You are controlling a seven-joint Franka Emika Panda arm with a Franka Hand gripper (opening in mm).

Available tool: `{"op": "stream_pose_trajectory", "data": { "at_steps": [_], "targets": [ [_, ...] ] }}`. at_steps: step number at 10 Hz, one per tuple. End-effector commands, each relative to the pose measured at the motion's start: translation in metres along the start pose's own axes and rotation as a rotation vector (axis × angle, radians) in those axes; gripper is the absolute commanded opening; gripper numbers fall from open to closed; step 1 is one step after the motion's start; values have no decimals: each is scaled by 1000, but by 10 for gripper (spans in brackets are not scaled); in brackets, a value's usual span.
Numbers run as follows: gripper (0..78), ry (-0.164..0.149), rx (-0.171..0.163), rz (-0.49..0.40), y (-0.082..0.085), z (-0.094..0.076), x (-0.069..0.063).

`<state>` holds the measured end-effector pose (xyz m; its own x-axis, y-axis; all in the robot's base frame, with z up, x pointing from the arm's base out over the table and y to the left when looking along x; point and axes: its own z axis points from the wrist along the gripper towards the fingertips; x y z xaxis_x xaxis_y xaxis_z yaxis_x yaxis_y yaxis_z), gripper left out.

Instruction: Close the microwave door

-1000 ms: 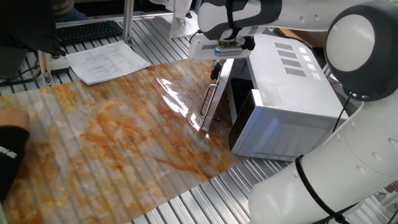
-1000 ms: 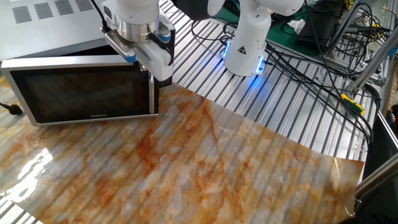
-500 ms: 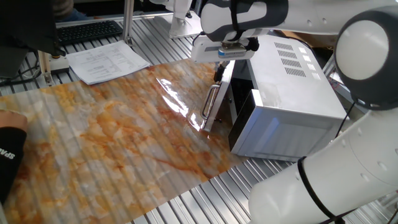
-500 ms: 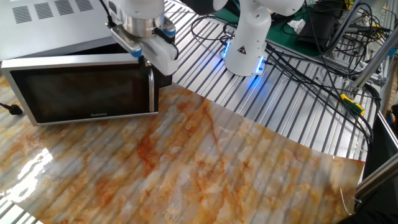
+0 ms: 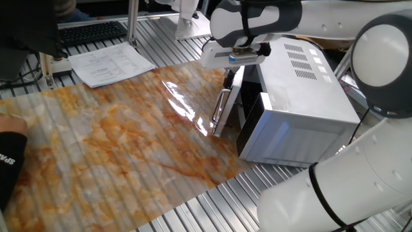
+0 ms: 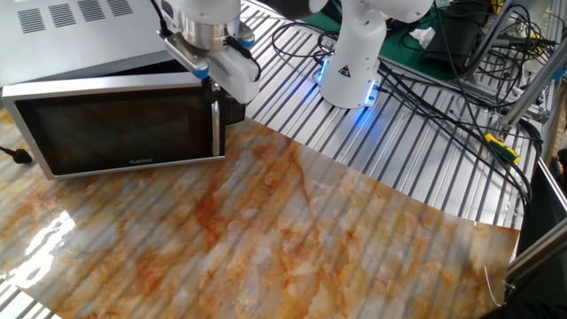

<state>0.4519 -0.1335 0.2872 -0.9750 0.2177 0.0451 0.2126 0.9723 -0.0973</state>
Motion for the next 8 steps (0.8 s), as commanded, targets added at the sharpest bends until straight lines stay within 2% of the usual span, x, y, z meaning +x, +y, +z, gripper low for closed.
{"op": "stream_pose_trajectory", "data": {
  "at_steps": [1,3,4,8],
  "targets": [
    [0,1,0,-49,-17,-1,-4],
    [0,8,2,-58,-26,-5,-6],
    [0,17,5,-77,-36,-8,-6],
    [0,18,10,-96,-52,-6,-3]
  ]
}}
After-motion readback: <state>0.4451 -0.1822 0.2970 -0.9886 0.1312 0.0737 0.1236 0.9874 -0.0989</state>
